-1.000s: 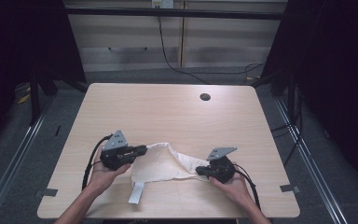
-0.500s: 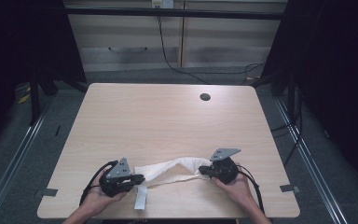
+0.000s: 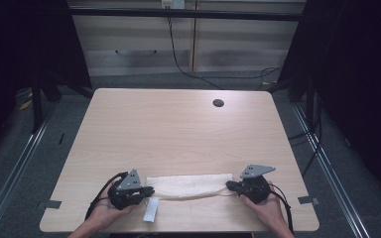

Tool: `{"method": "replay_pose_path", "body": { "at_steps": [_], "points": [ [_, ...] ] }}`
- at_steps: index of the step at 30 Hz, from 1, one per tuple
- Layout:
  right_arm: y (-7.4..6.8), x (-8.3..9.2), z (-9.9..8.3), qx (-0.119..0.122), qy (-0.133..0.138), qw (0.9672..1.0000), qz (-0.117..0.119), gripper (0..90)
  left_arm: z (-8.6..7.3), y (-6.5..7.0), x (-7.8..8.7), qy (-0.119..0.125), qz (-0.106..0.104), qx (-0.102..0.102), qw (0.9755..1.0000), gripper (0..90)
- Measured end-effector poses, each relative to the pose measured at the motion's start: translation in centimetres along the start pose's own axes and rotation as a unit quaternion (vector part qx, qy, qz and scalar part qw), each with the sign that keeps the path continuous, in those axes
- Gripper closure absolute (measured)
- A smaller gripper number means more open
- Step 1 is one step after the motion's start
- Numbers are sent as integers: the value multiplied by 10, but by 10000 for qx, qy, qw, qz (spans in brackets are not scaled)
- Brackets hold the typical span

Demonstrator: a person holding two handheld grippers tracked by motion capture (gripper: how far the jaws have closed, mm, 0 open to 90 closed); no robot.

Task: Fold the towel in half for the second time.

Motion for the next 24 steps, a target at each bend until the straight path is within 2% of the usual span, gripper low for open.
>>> {"method": "replay_pose_path", "body": {
  "at_steps": [2,5,8,9,10,12,14,17,19,21,24],
  "points": [
    [0,-1,0,-64,16,10000,-7,884,0,-3,-3,60,64,104,9999,850],
    [3,-2,0,-119,102,9999,57,885,1,-8,-6,84,187,133,9997,850],
    [5,-6,3,-99,121,9999,7,885,3,-15,-10,70,365,154,9992,849],
    [6,-7,4,-105,119,9999,-5,885,3,-17,-12,101,410,218,9989,849],
    [6,-9,6,-93,116,9999,-16,884,3,-20,-14,160,421,322,9985,849],
    [8,-12,9,-82,127,9999,-65,884,2,-25,-14,164,437,390,9981,849],
    [10,-15,12,-91,140,9998,-86,884,1,-28,-15,208,462,409,9979,849],
    [14,-19,17,-113,148,9997,-128,884,1,-33,-17,216,625,431,9969,848],
    [17,-24,22,-122,119,9997,-185,884,2,-36,-19,215,700,556,9958,848],
    [20,-28,27,-163,143,9996,-192,884,2,-41,-20,248,786,588,9949,847],
    [28,-34,33,-263,179,9993,-210,884,3,-45,-22,225,799,661,9944,845]
  ]
}}
Point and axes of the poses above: each handheld gripper's, and its own axes: x roughly backward along the jaws, z roughly out of its top, y roughly to its right, the point moved 1 cm from there along -x, roughly forward along the jaws, and after that the axes turned 11 degrees about z, right-handed, at the moved point
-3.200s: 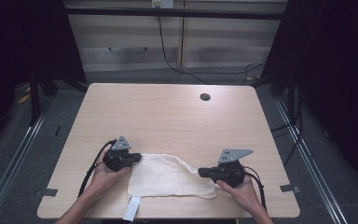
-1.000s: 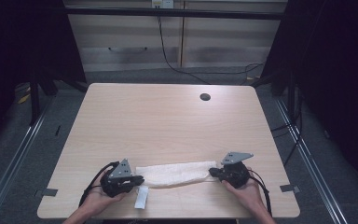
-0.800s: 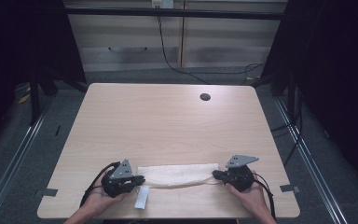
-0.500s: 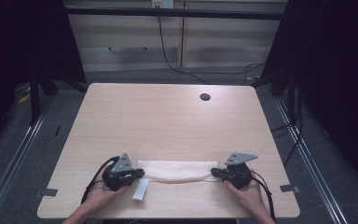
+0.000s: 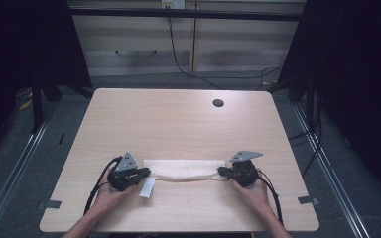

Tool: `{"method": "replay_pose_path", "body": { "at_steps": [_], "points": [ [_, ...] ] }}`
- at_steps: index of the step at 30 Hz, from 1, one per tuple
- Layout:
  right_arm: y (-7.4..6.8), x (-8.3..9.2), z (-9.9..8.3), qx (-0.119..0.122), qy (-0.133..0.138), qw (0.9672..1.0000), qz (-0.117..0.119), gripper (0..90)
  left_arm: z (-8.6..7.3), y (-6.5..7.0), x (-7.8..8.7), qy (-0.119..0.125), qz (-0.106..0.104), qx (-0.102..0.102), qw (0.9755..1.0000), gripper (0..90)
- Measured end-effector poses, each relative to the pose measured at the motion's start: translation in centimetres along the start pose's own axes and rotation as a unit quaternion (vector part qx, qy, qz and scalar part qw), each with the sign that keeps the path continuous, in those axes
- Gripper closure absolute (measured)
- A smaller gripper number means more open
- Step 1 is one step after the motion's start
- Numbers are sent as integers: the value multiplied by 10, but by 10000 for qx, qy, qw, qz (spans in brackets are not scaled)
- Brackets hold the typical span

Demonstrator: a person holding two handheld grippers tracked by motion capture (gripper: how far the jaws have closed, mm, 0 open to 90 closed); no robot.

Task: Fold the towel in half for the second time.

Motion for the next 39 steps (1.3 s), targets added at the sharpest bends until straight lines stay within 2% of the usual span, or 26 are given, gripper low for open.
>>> {"method": "replay_pose_path", "body": {
  "at_steps": [2,6,8,9,12,15,17,20,22,24,28,32,34,36,39],
  "points": [
    [3,-2,3,-47,17,10000,-43,884,2,-3,-3,-3,3,6,10000,844],
    [6,-5,6,-108,49,9999,-109,879,2,-7,-3,3,33,178,9998,831],
    [4,-5,6,-55,41,9999,-116,870,1,-8,-2,18,-70,256,9996,822],
    [4,-4,5,-60,68,9999,-82,862,1,-7,-2,21,-129,370,9992,815],
    [1,-1,4,-126,164,9998,2,781,0,-6,0,36,-206,377,9991,768],
    [-3,3,5,-89,222,9997,15,764,1,-3,4,63,-298,383,9988,717],
    [-6,9,6,-128,349,9992,160,735,2,-2,8,95,-385,384,9985,673],
    [-12,16,6,-166,458,9975,507,735,4,-2,18,175,-541,481,9972,593],
    [-18,23,5,-142,487,9971,574,716,4,-1,27,277,-567,580,9963,553],
    [-24,30,4,-107,558,9964,634,688,6,-2,37,388,-525,575,9962,519],
    [-29,47,0,-114,697,9959,562,638,6,-6,49,286,-415,642,9967,410],
    [-27,64,-5,-231,851,9945,565,574,0,-9,63,228,-409,614,9970,379],
    [-26,71,-9,-252,918,9944,452,533,-5,-12,71,248,-296,583,9976,365],
    [-23,79,-15,-339,1014,9937,336,497,-9,-17,77,285,-277,720,9966,346],
    [-17,87,-24,-441,1089,9930,111,442,-15,-28,84,349,-115,988,9944,296]
  ]
}}
Point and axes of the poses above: each handheld gripper's, and its own axes: x roughly backward along the jaws, z roughly out of its top, y roughly to its right, the point moved 1 cm from there along -x, roughly forward along the jaws, and after that the axes turned 11 degrees about z, right-handed, at the moved point
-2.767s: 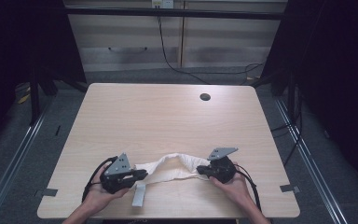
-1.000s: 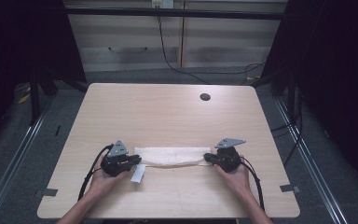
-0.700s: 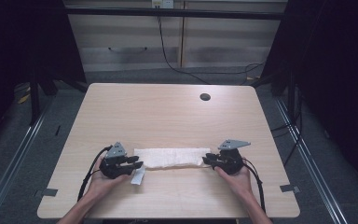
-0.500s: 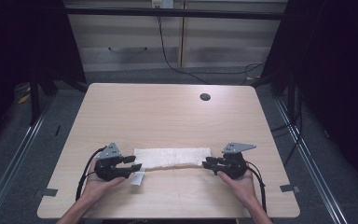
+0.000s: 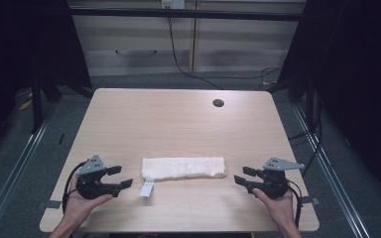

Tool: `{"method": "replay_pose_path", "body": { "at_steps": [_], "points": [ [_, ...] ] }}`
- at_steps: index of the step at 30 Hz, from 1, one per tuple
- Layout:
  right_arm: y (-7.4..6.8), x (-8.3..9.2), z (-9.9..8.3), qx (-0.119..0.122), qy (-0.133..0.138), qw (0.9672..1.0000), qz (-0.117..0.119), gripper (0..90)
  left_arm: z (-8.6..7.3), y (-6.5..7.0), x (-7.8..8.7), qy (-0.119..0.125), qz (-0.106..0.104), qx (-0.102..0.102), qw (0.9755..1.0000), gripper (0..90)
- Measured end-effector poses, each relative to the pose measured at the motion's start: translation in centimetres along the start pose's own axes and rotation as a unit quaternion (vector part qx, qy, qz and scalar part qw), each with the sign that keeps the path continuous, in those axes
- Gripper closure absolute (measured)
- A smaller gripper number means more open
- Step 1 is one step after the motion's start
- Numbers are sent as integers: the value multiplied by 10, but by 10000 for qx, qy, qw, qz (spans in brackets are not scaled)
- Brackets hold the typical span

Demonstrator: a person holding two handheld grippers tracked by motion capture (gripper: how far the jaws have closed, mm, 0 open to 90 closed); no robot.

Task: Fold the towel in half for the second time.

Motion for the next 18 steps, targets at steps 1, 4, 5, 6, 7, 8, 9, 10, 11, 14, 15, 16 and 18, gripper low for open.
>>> {"method": "replay_pose_path", "body": {
  "at_steps": [1,4,5,6,7,8,9,10,11,14,15,16,18],
  "points": [
    [2,3,-1,-23,42,10000,-54,426,-1,-3,1,15,58,39,10000,281],
    [5,11,-3,-54,153,9995,-263,379,-6,-10,2,10,183,143,9997,244],
    [6,13,-3,-46,192,9993,-305,372,-7,-11,3,-4,191,163,9997,227],
    [7,14,-4,-56,206,9992,-327,368,-8,-14,4,-2,227,189,9996,220],
    [8,16,-5,-62,235,9988,-421,349,-9,-15,5,15,235,235,9994,206],
    [9,18,-7,-65,256,9985,-479,336,-9,-17,5,17,245,274,9993,185],
    [11,20,-7,-96,230,9982,-536,328,-10,-20,5,9,258,285,9993,173],
    [12,22,-9,-125,229,9976,-639,316,-11,-22,4,3,245,279,9993,170],
    [13,24,-11,-149,261,9971,-697,309,-14,-26,4,-20,248,295,9993,169],
    [19,27,-16,-279,306,9957,-831,293,-16,-34,7,8,505,682,9964,170],
    [20,27,-16,-284,324,9953,-869,288,-16,-35,9,116,557,757,9955,168],
    [20,27,-17,-299,323,9949,-913,276,-17,-36,11,175,510,744,9958,166],
    [22,26,-18,-313,298,9949,-916,263,-18,-35,12,239,468,661,9964,159]
  ]
}}
Point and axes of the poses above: each handheld gripper's, and its own axes: x roughly backward along the jaws, z roughly out of its top, y roughly to its right, the point moved 1 cm from there along -x, roughly forward along the jaws, and after that the axes turned 11 degrees about z, right-handed, at the moved point
